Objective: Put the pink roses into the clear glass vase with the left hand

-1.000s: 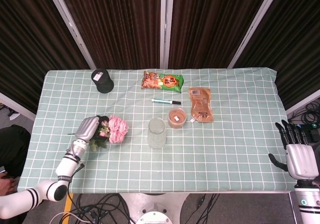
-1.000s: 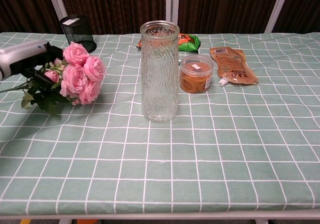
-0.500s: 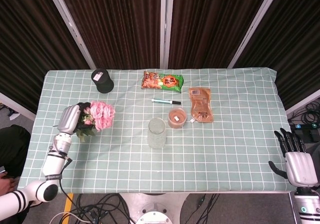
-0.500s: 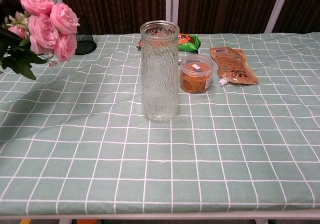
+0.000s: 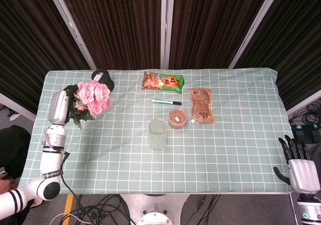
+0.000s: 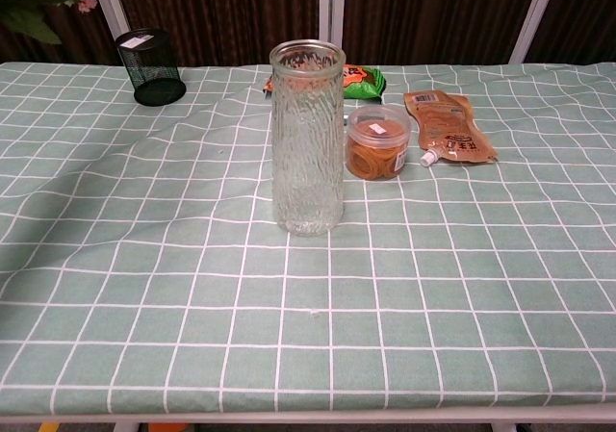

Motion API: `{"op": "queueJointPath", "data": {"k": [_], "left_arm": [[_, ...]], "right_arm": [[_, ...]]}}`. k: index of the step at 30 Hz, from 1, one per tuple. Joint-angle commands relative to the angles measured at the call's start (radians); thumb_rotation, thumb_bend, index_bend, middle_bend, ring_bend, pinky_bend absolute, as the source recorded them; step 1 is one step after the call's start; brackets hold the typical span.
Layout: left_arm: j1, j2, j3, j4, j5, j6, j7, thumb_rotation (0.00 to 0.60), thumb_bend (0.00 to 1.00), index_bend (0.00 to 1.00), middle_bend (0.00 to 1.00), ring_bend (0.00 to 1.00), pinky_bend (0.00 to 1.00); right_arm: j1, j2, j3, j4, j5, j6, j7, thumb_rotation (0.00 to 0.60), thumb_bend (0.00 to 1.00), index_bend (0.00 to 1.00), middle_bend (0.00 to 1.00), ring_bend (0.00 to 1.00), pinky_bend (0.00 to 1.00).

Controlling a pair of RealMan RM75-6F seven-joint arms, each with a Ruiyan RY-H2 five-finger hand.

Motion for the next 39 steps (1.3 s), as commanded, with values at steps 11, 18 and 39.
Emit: {"op": "queueJointPath", "data": {"k": [11,18,39], "left_arm": [[-0.038,-0.005,-0.152,-0.273,-0.172,0.025,-0.069,0.600,0.23,0.51,0.49,0.39,0.49],[-0.068,-0.049,-0.214,-0.317,-0.206,0.038,-0.153,0.600,0.23,0.51,0.49,0.39,0.49],[-0.097,-0.094,-0.384,-0.479,-0.445,-0.069,-0.472,0.600,0.23,0.52,0.49,0.40,0.49]], "right_arm": [[-0.005,-0.003,0.007,0.012,0.010,-0.008,0.035,0.600,0.14,0.00,0.00,0.00,0.00],[-0.004,-0.003,0.015,0.015,0.023,-0.019,0.039,0.600,0.14,0.00,0.00,0.00,0.00],[0.007,-0.024,0.030,0.058,0.070,-0.081,0.053,0.600,0.14,0.00,0.00,0.00,0.00]]}}
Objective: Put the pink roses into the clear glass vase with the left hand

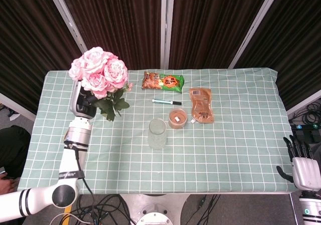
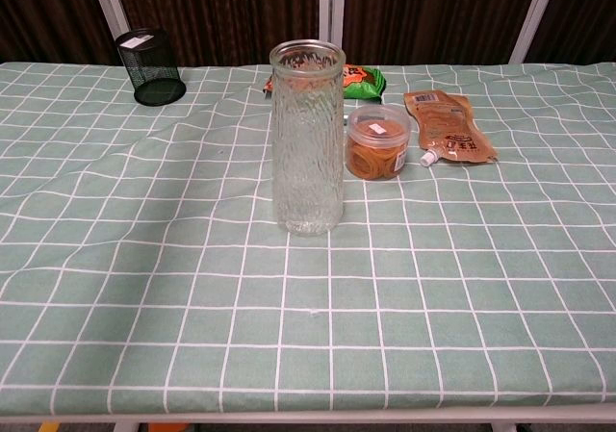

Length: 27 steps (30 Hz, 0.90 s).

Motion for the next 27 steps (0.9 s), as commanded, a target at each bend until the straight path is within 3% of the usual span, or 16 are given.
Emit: {"op": "queueJointPath", "data": {"k": [1,6,15,27], "left_arm": [[-0.004,-0.010,-0.016,-0.017,-0.046,-0.031,-0.045,0.600,0.23,0.52,0.49,0.40,0.49],[-0.028,-0.040,-0.036,0.002,-0.081,-0.050,-0.092,0.600,0.23,0.52,0.49,0.40,0.49],[-0.073,-0.146,0.029,0.064,0.011,-0.038,-0.120,0.600,0.23,0.52,0.49,0.40,0.49],[-0.098,-0.220,0.072,0.153,0.100,-0.059,-0.154,0.600,0.24,0.52,0.49,0.40,0.49]], "right_arm": [[0.000,-0.002,0.001,0.004,0.004,-0.004,0.003,0.600,0.14,0.00,0.00,0.00,0.00],[0.001,-0.008,0.000,0.014,0.011,-0.018,0.007,0.600,0.14,0.00,0.00,0.00,0.00],[0.003,-0.015,0.001,0.026,0.020,-0.036,0.019,0.600,0.14,0.00,0.00,0.00,0.00],[0.002,-0.012,0.004,0.040,0.032,-0.050,0.037,0.600,0.14,0.00,0.00,0.00,0.00]]}}
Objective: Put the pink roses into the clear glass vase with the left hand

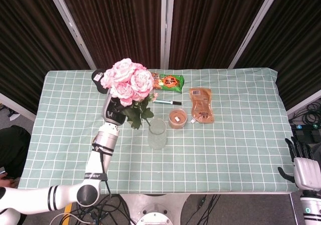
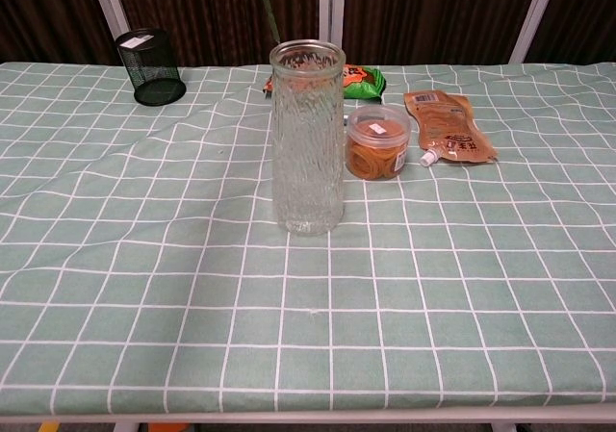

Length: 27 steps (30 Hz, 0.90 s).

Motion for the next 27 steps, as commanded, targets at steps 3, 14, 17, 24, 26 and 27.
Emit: {"op": "queueJointPath", "data": {"k": [3,14,17,24,26,27], "left_arm": [[0.002,-0.015,0.011,0.021,0.021,-0.005,-0.013,0.600,0.24,0.52,0.50,0.40,0.49],[0.003,-0.047,0.024,0.033,0.052,-0.009,-0.030,0.600,0.24,0.53,0.50,0.40,0.49],[-0.002,-0.061,0.033,0.052,0.059,-0.018,-0.033,0.600,0.24,0.53,0.50,0.40,0.49],[-0.002,-0.079,0.055,0.098,0.096,-0.029,-0.041,0.600,0.24,0.53,0.50,0.40,0.49],[0.005,-0.081,0.072,0.106,0.115,-0.032,-0.045,0.600,0.24,0.53,0.50,0.40,0.49],[0.008,-0.081,0.080,0.109,0.124,-0.034,-0.046,0.600,0.24,0.53,0.50,0.40,0.49]], "right_arm": [[0.001,-0.001,0.001,0.005,0.004,-0.008,0.006,0.600,0.14,0.00,0.00,0.00,0.00],[0.008,-0.007,-0.001,0.012,0.009,-0.033,0.023,0.600,0.14,0.00,0.00,0.00,0.00],[0.009,-0.008,0.000,0.020,0.013,-0.040,0.031,0.600,0.14,0.00,0.00,0.00,0.00],[0.011,-0.013,0.000,0.041,0.017,-0.053,0.054,0.600,0.14,0.00,0.00,0.00,0.00],[0.012,-0.015,0.000,0.047,0.017,-0.057,0.059,0.600,0.14,0.00,0.00,0.00,0.00],[0.013,-0.016,0.000,0.049,0.016,-0.057,0.063,0.600,0.14,0.00,0.00,0.00,0.00]]}}
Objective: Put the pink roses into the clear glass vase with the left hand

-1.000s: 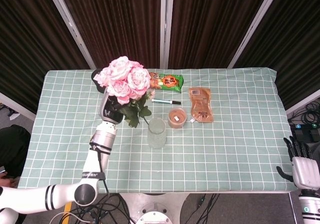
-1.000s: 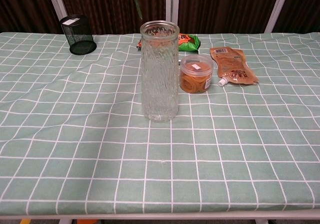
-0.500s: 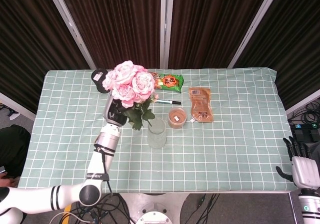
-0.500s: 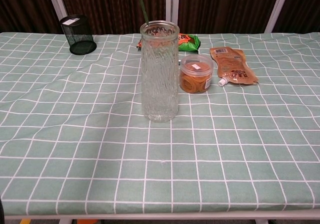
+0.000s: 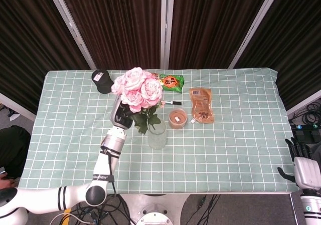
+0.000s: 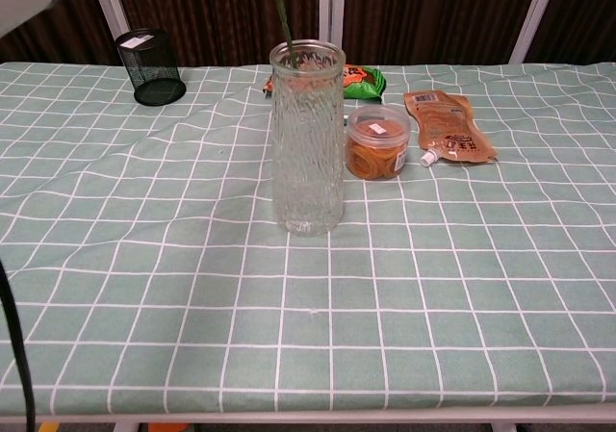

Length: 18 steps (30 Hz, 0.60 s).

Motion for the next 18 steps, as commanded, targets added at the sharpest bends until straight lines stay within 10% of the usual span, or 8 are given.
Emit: {"op": "queueJointPath", "data": {"k": [1,18], "left_arm": [[0.011,-0.004,0.027,0.013,0.027,-0.007,-0.007,0.600,0.24,0.53,0.50,0.40,0.49],[0.006,-0.074,0.112,0.167,0.160,-0.016,-0.038,0.600,0.23,0.58,0.49,0.40,0.47]], "right_arm": [[0.002,-0.004,0.000,0.007,-0.003,0.000,0.011,0.600,0.14,0.00,0.00,0.00,0.00],[0.006,-0.012,0.001,0.023,0.001,-0.016,0.031,0.600,0.14,0.00,0.00,0.00,0.00]]}}
